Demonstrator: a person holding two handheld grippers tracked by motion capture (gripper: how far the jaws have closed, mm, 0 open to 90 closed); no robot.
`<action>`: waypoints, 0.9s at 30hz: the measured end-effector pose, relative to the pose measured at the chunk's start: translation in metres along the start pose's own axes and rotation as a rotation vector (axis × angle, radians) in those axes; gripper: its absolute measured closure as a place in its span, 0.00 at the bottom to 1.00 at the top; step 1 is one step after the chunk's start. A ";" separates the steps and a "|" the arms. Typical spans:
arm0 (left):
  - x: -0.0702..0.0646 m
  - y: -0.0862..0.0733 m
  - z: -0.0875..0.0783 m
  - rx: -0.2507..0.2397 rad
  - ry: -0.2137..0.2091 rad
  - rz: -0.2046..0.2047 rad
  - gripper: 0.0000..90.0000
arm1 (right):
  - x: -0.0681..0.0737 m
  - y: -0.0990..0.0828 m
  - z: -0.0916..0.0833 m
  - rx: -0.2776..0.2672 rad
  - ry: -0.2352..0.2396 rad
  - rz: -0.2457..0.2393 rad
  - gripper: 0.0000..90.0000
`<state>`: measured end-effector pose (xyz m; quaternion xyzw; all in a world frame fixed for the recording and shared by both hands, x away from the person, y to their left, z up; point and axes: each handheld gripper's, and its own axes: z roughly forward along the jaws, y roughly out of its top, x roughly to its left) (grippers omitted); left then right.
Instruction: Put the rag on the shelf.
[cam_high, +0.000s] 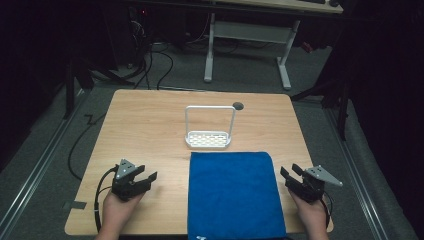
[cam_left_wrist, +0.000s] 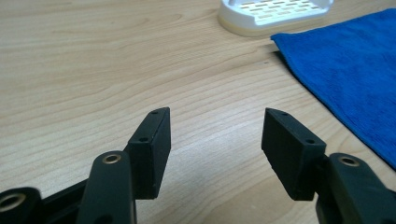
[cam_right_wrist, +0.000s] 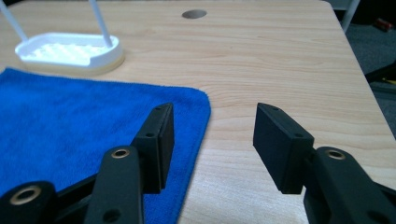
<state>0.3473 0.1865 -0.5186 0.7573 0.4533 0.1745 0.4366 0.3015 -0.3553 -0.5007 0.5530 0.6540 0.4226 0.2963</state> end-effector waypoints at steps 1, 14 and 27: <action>-0.001 0.000 0.002 0.007 0.004 0.015 0.48 | 0.002 0.000 0.001 0.004 -0.003 -0.018 0.54; -0.009 -0.001 0.010 0.041 0.012 0.061 0.48 | 0.002 0.000 0.002 0.041 -0.011 -0.090 0.49; -0.015 -0.004 0.011 0.015 0.039 0.078 0.48 | -0.003 -0.001 0.005 0.043 0.044 -0.093 0.50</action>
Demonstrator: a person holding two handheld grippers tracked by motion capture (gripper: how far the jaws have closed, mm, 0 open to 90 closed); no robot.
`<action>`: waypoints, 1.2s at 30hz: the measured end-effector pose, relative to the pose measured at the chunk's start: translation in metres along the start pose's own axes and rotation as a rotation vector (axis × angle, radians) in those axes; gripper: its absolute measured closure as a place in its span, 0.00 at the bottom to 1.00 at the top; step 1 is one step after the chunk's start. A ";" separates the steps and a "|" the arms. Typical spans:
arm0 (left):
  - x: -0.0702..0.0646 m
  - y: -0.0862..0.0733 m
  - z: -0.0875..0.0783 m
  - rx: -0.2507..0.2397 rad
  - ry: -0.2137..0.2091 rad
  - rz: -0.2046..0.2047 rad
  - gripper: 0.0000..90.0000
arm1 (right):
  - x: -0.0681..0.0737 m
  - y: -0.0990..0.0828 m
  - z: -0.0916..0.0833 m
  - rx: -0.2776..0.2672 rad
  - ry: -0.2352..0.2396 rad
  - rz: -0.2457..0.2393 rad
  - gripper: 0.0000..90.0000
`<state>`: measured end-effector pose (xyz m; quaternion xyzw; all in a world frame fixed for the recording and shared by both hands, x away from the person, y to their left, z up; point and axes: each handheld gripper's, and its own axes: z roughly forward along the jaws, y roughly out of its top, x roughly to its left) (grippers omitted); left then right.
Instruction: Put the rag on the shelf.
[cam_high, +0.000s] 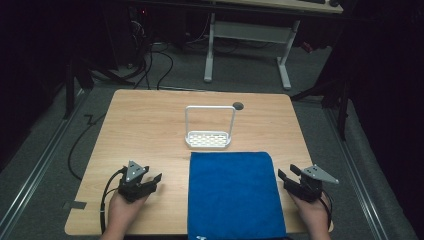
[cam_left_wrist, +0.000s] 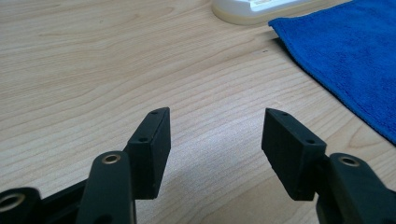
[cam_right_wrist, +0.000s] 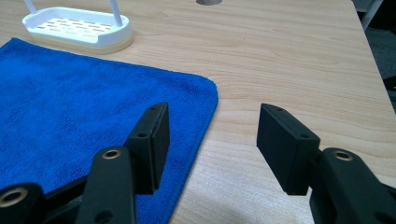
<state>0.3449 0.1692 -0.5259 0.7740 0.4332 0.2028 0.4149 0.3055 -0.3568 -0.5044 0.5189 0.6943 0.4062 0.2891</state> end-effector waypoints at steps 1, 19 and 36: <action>-0.001 0.000 0.001 -0.002 -0.002 -0.005 0.48 | 0.000 0.000 0.000 -0.007 0.005 -0.002 0.50; -0.044 0.038 0.035 0.007 -0.057 0.045 0.47 | 0.004 0.003 0.000 0.008 0.010 -0.031 0.48; -0.061 0.061 0.086 0.059 -0.046 0.064 0.48 | 0.007 0.004 0.005 0.023 0.033 -0.041 0.47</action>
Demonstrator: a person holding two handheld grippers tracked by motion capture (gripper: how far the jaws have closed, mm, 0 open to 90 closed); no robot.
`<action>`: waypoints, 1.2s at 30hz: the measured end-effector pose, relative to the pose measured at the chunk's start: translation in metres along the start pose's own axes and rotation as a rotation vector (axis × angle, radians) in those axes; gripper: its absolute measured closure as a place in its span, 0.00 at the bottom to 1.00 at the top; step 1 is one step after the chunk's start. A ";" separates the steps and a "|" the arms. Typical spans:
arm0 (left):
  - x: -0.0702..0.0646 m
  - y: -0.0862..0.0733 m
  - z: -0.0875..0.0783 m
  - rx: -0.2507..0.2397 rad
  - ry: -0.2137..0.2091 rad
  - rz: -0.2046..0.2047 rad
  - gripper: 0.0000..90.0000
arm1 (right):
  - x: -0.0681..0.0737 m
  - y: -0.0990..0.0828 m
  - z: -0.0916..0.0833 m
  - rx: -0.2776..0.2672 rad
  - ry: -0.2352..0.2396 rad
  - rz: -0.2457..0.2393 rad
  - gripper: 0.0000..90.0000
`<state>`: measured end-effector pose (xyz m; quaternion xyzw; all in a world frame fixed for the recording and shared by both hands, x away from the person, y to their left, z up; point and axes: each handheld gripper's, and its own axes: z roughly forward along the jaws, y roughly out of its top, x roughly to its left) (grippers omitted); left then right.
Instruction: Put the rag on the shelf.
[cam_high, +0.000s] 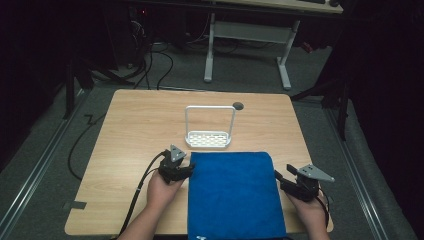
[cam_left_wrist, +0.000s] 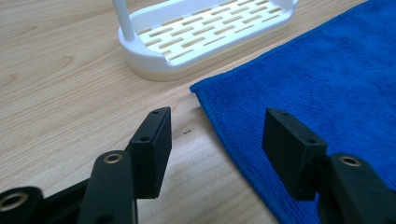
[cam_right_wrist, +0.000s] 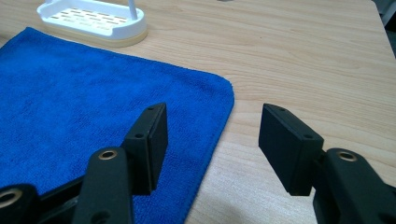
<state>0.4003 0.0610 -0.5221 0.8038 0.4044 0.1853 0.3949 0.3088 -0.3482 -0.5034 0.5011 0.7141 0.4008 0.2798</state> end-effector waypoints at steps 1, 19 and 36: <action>0.000 0.001 0.001 -0.010 0.002 -0.003 0.48 | 0.000 0.000 0.000 0.001 0.001 0.001 0.47; 0.017 0.007 0.007 -0.045 0.040 -0.045 0.52 | -0.006 -0.005 0.012 0.037 0.006 0.018 0.48; 0.014 0.009 0.021 -0.015 0.028 -0.073 0.57 | -0.017 0.032 0.064 0.146 0.029 0.035 0.62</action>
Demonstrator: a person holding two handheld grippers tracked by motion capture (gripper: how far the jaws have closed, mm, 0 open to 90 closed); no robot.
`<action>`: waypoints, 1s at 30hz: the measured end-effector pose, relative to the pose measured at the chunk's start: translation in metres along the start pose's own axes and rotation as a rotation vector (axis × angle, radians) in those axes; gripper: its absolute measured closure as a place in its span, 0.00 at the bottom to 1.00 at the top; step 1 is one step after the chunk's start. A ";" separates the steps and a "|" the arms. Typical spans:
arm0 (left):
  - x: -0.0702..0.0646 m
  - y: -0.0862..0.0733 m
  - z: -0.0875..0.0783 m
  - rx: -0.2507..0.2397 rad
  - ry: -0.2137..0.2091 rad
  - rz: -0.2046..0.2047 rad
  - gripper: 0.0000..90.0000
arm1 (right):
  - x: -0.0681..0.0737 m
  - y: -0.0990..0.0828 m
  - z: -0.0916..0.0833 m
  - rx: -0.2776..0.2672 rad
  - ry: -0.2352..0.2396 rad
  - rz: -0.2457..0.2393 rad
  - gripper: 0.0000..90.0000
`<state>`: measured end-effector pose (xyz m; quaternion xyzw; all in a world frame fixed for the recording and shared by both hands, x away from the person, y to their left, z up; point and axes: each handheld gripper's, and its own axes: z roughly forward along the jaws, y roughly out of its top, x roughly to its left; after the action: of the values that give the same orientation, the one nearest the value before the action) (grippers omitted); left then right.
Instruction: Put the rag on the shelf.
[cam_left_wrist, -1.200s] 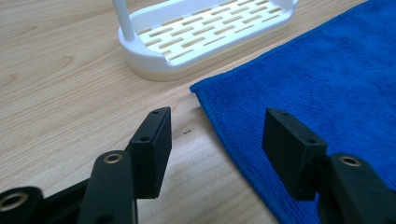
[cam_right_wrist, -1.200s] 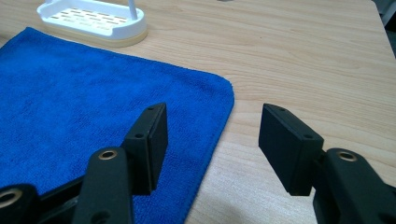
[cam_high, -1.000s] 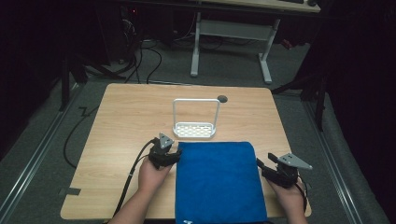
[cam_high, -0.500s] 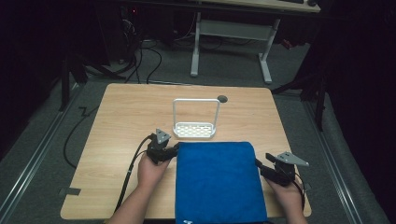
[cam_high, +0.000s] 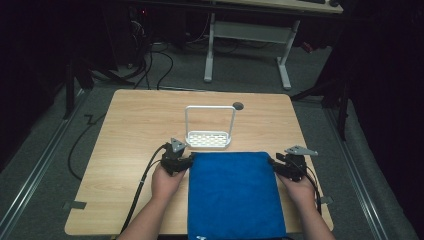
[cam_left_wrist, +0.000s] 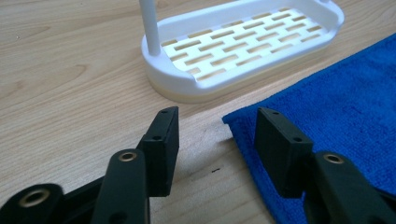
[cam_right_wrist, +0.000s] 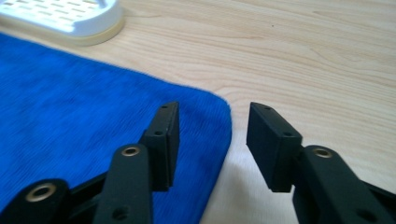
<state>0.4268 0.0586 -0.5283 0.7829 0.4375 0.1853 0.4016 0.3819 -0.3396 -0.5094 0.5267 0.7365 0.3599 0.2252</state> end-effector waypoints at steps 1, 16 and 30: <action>0.000 0.000 0.001 0.003 0.000 -0.002 0.58 | -0.002 0.002 0.004 0.005 -0.002 0.013 0.62; -0.016 0.004 0.012 0.056 -0.044 0.021 0.69 | -0.006 0.004 0.031 0.048 -0.009 0.048 0.74; -0.022 -0.001 0.007 0.055 -0.070 0.039 0.97 | 0.010 -0.002 0.025 0.020 -0.048 -0.014 0.98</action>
<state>0.4190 0.0372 -0.5321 0.8082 0.4127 0.1533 0.3912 0.3949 -0.3234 -0.5262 0.5323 0.7380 0.3382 0.2401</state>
